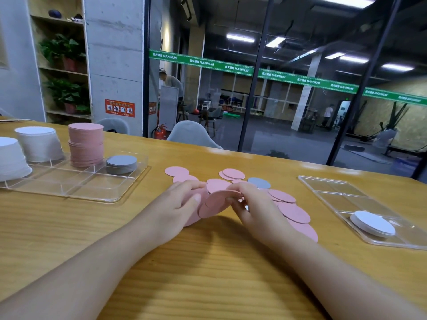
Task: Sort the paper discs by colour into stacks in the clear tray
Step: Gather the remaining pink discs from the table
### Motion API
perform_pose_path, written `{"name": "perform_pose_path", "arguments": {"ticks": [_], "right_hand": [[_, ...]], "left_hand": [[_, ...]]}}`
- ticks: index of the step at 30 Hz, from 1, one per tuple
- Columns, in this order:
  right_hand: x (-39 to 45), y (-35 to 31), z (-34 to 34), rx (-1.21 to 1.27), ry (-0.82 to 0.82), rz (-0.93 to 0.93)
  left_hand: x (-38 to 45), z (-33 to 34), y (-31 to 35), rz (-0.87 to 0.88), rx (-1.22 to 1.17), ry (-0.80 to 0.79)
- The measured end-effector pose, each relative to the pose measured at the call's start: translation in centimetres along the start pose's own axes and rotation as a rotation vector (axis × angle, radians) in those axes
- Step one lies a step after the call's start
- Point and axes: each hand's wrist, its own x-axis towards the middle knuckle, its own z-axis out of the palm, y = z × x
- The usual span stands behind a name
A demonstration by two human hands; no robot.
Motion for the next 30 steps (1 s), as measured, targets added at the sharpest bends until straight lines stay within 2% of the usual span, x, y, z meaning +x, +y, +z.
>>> {"name": "perform_pose_path", "arguments": {"ticks": [5,13,18,23,30], "right_hand": [[-0.3,-0.4,1.2,-0.078,-0.122,0.047],[0.2,-1.8,2.4,-0.009,-0.069,0.024],[0.7,-1.6,3.0,0.064,-0.004,0.078],[1.4,-0.5,3.9,-0.024,-0.159,0.152],[3.3,-1.0,4.8,-0.044,-0.200,0.164]], "left_hand": [[-0.1,0.2,-0.3,0.062,0.134,-0.014],[0.1,0.3,-0.4,0.093,0.129,-0.018],[0.7,-0.7,-1.9,-0.038,0.147,0.156],[1.1,-1.6,-3.1,-0.178,0.153,0.285],[1.3,-1.7,-3.4,-0.190,0.136,0.303]]}}
